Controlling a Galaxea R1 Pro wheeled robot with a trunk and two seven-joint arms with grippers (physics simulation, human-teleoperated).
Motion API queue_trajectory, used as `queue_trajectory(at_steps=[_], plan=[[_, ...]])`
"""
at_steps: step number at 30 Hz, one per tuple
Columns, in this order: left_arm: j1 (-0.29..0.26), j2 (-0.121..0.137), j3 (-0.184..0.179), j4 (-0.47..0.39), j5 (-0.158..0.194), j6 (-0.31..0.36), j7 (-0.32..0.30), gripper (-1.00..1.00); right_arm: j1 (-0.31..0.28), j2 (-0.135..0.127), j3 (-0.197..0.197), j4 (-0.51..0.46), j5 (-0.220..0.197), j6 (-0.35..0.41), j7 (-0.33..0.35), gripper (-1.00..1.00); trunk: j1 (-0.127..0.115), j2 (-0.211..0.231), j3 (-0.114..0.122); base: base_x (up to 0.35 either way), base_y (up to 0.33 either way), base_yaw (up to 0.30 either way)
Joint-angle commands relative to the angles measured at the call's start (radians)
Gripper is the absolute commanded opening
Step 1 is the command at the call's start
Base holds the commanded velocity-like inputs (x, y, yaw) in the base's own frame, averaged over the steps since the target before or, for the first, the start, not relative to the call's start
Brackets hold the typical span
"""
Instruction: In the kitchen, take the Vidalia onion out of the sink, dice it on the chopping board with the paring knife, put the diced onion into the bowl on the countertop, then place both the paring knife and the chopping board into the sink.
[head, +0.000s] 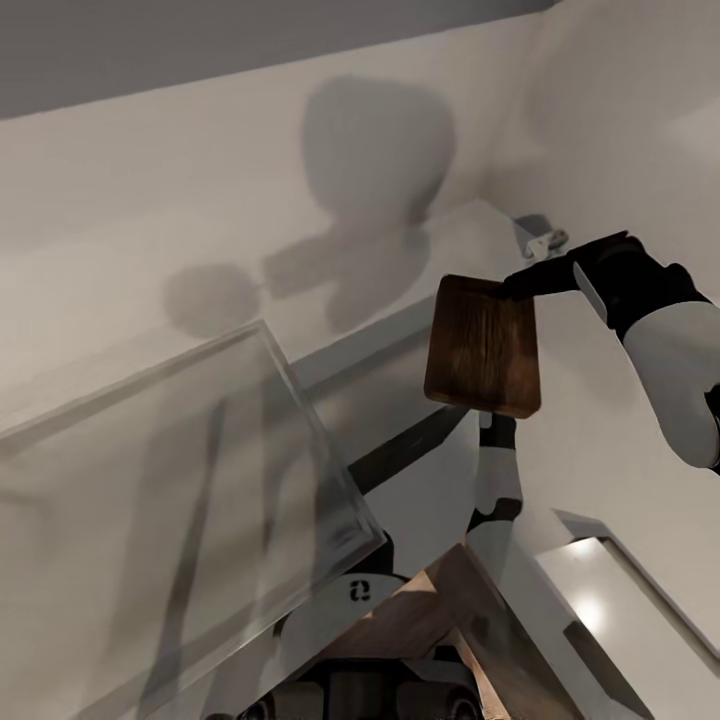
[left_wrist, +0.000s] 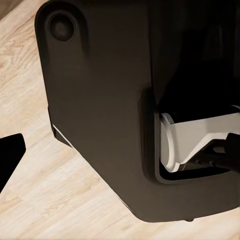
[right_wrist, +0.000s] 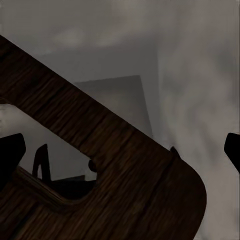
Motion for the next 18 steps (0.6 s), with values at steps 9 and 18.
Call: queue_trajectory(at_steps=[9, 18], plan=[[0.001, 0.000, -0.001, -0.002, 0.001, -0.001, -0.001, 1.00, 0.000, -0.002, 0.002, -0.028, 0.011, 0.001, 0.008, 1.00, 0.001, -0.002, -0.009, 0.000, 0.000, 0.000], [0.001, 0.000, -0.001, -0.002, 0.001, -0.001, -0.002, 1.00, 0.000, -0.002, 0.003, -0.027, 0.055, 0.005, 0.008, 1.00, 0.001, -0.002, -0.010, 0.000, 0.000, 0.000]])
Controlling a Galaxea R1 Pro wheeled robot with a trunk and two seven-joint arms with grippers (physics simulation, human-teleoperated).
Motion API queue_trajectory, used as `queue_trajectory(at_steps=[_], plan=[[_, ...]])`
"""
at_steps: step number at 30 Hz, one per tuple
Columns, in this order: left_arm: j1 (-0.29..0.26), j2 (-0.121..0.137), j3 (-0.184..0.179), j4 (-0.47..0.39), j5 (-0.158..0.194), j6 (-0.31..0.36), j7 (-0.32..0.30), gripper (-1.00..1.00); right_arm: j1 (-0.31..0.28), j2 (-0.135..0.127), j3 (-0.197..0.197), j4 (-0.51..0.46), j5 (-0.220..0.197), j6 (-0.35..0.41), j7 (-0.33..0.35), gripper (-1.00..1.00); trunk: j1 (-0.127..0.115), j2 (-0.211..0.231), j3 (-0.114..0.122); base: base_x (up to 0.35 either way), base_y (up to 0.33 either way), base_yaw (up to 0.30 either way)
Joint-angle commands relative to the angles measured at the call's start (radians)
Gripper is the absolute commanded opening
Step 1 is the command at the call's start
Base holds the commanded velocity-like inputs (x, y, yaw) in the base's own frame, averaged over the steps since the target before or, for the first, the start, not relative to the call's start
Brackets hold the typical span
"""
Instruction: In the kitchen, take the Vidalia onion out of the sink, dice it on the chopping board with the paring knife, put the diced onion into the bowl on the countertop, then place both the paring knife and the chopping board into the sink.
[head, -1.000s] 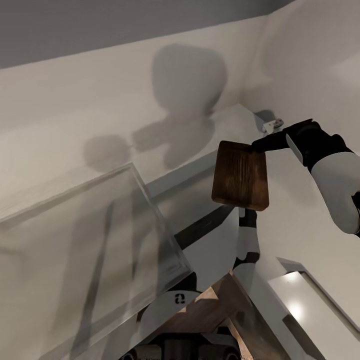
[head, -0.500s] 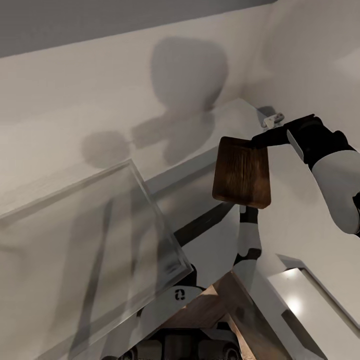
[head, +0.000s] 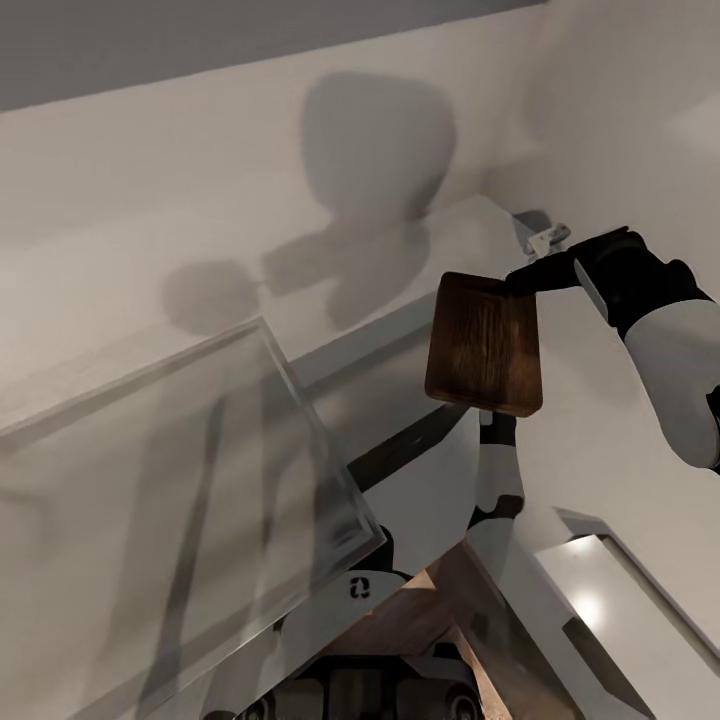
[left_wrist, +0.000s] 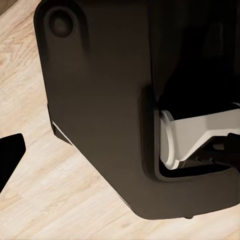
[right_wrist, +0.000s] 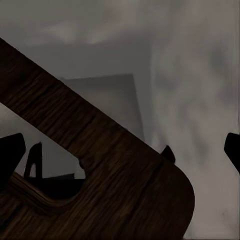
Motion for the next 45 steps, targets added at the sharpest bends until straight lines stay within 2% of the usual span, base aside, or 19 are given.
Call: queue_trajectory(at_steps=[1, 16, 26, 27, 33, 39, 45], plan=[[0.001, 0.000, -0.001, -0.002, 0.001, -0.001, -0.001, 1.00, 0.000, -0.001, 0.001, -0.001, 0.015, 0.003, 0.008, 1.00, 0.001, -0.002, -0.002, 0.000, 0.000, 0.000], [0.001, 0.000, -0.001, -0.002, 0.001, -0.001, -0.001, 1.00, 0.000, 0.000, 0.001, 0.000, 0.023, 0.005, 0.008, 1.00, 0.001, -0.002, -0.024, 0.000, 0.000, 0.000], [0.001, 0.000, -0.001, -0.002, 0.001, -0.001, -0.001, 1.00, -0.001, 0.002, 0.001, 0.001, 0.022, 0.004, 0.007, 1.00, 0.001, -0.002, -0.026, 0.000, 0.000, 0.000], [0.007, 0.002, -0.001, 0.004, 0.006, 0.002, -0.003, 1.00, -0.001, -0.004, 0.004, -0.043, 0.028, 0.008, 0.010, 1.00, 0.001, -0.002, -0.026, 0.000, 0.000, 0.000], [0.039, 0.001, 0.003, 0.038, 0.006, 0.000, -0.005, 1.00, -0.001, -0.038, 0.031, -0.034, 0.036, 0.009, 0.017, 1.00, 0.001, -0.002, -0.026, 0.000, 0.000, 0.000], [0.040, -0.003, 0.005, 0.074, 0.005, -0.003, -0.006, 1.00, -0.001, -0.059, 0.029, -0.010, -0.037, 0.006, 0.017, 1.00, 0.001, -0.002, -0.026, 0.000, 0.000, 0.000], [0.040, -0.003, 0.005, 0.109, 0.004, -0.003, -0.006, 1.00, -0.001, -0.061, 0.022, -0.002, -0.060, 0.006, 0.017, 1.00, 0.001, -0.002, -0.026, 0.000, 0.000, 0.000]])
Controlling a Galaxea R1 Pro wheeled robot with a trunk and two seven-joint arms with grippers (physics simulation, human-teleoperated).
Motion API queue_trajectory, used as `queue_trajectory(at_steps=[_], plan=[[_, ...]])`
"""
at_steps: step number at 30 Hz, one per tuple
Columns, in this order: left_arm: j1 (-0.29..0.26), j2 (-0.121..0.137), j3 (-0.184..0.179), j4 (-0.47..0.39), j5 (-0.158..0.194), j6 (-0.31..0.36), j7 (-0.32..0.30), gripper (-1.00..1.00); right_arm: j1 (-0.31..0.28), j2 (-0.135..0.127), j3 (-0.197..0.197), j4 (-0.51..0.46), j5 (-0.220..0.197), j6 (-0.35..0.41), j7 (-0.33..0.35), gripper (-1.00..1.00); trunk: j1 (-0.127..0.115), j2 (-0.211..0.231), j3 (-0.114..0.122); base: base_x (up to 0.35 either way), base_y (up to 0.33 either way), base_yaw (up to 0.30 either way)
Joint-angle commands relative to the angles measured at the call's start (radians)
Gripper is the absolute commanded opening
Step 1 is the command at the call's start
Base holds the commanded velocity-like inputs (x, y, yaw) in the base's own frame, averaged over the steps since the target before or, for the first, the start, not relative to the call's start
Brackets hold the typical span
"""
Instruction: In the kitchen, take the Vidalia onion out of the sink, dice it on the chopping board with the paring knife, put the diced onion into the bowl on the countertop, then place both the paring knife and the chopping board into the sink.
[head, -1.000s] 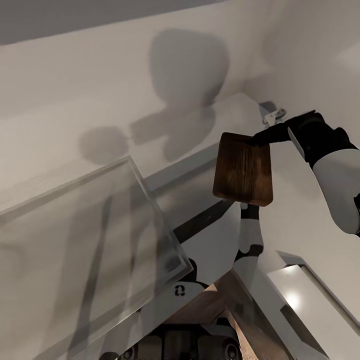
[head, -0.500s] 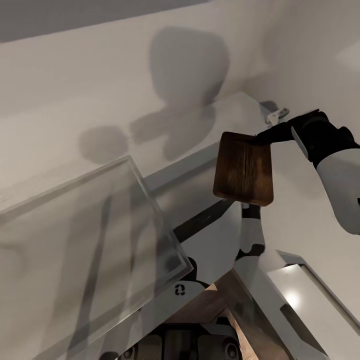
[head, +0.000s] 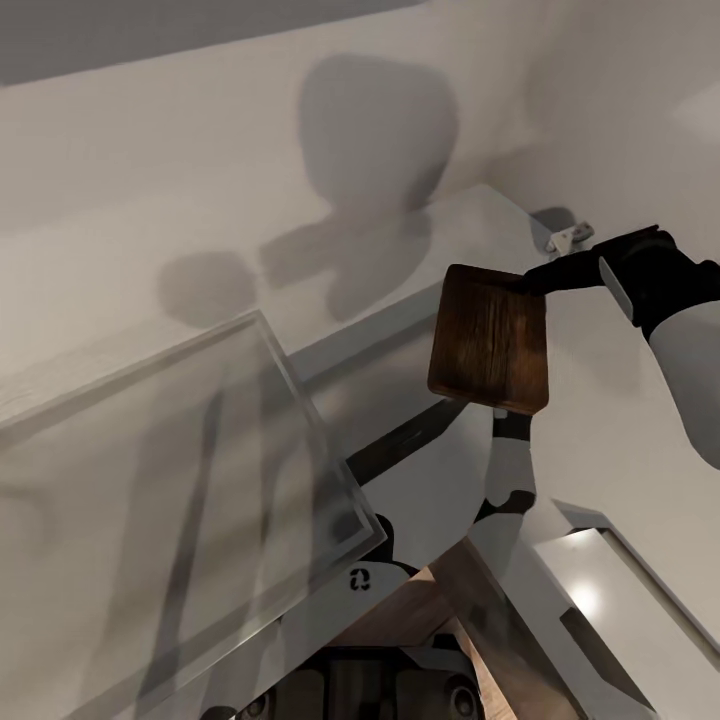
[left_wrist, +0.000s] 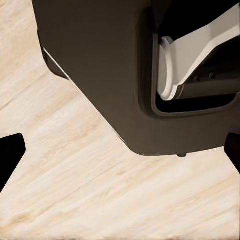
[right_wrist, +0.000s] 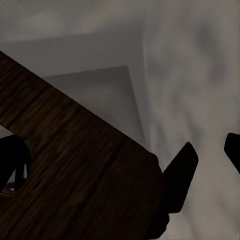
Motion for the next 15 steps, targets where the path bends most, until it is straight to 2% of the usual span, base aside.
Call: queue_trajectory(at_steps=[1, 7, 13, 14, 15], plan=[[0.001, 0.000, -0.001, 0.004, 0.002, -0.001, -0.002, 1.00, 0.001, 0.000, 0.007, 0.003, 0.016, 0.003, 0.010, 1.00, 0.001, -0.001, -0.001, 0.000, 0.000, 0.000], [0.001, 0.000, -0.001, 0.031, 0.002, -0.001, -0.002, 1.00, 0.001, 0.003, 0.010, 0.002, 0.026, 0.002, 0.010, 1.00, 0.001, -0.001, -0.001, 0.000, 0.000, 0.000], [0.001, 0.000, -0.001, 0.031, 0.002, -0.001, -0.002, 1.00, 0.001, 0.009, 0.025, -0.010, 0.054, 0.001, 0.011, 1.00, 0.001, -0.001, -0.001, 0.000, 0.000, 0.000], [0.001, 0.000, -0.001, 0.031, 0.002, -0.001, -0.002, 1.00, 0.001, 0.011, 0.053, 0.013, 0.157, 0.001, 0.011, 1.00, 0.001, -0.001, -0.001, 0.000, 0.000, 0.000], [0.001, 0.000, -0.001, 0.031, 0.002, -0.001, -0.002, 1.00, 0.001, 0.012, 0.053, 0.013, 0.157, 0.001, 0.011, 1.00, 0.001, -0.001, -0.001, 0.000, 0.000, 0.000]])
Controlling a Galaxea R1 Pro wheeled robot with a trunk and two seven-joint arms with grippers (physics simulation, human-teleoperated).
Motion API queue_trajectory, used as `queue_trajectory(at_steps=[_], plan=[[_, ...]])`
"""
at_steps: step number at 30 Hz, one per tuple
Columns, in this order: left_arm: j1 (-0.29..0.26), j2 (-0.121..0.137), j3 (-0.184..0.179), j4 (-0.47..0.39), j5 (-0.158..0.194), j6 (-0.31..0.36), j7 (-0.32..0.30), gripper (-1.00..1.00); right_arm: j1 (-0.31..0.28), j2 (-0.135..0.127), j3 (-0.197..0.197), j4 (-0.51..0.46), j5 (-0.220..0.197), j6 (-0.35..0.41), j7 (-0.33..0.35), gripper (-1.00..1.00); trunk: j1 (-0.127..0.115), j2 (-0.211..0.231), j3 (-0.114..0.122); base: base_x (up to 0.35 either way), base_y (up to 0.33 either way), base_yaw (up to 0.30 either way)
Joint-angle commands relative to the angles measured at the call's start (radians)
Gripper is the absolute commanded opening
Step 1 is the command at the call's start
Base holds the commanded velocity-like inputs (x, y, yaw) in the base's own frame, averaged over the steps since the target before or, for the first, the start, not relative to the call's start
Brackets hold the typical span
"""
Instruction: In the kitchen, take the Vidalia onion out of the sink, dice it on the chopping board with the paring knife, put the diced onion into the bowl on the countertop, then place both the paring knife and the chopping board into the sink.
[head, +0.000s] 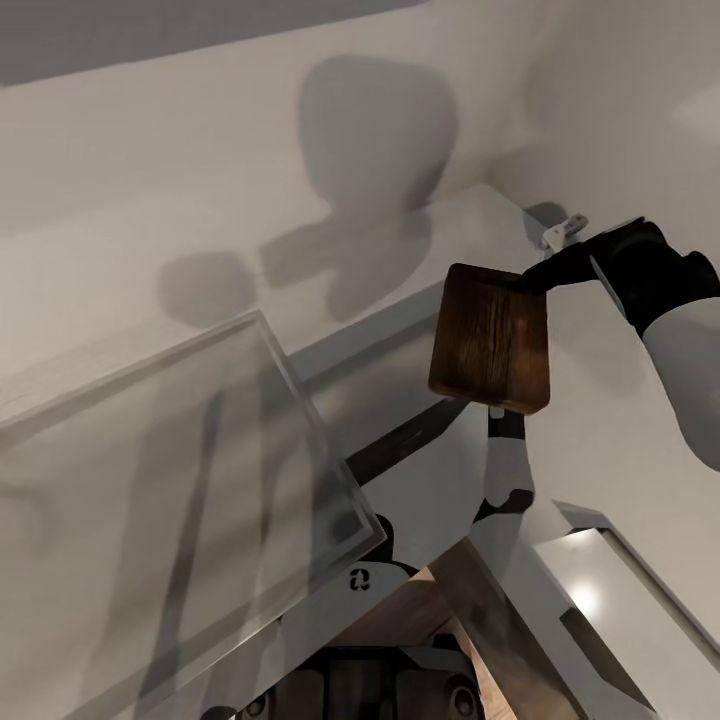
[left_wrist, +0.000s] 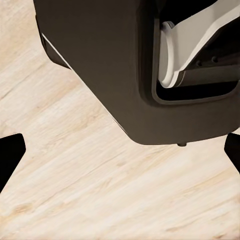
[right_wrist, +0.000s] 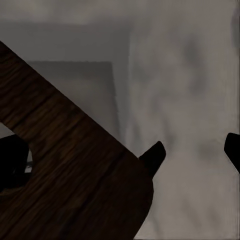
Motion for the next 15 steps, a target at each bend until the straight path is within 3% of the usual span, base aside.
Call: queue_trajectory(at_steps=[1, 4, 5, 15], plan=[[0.001, 0.000, -0.001, -0.002, 0.002, -0.001, -0.002, 1.00, 0.000, 0.000, 0.005, 0.065, 0.025, -0.002, 0.007, 1.00, 0.001, -0.001, -0.001, 0.000, 0.000, 0.000], [0.001, 0.000, -0.001, -0.002, 0.002, -0.001, -0.002, 1.00, 0.000, 0.001, 0.005, 0.065, 0.025, -0.002, 0.007, 1.00, 0.001, -0.001, -0.001, 0.000, 0.000, 0.000], [0.001, 0.000, -0.001, -0.002, 0.002, -0.001, -0.002, 1.00, 0.000, 0.001, 0.005, 0.065, 0.025, -0.002, 0.007, -1.00, 0.001, -0.001, -0.001, 0.000, 0.000, 0.000], [0.001, 0.000, -0.001, -0.002, 0.002, -0.001, -0.002, 1.00, 0.000, 0.001, 0.005, 0.068, 0.025, -0.002, 0.040, -1.00, 0.001, -0.001, -0.001, 0.000, 0.000, 0.000]])
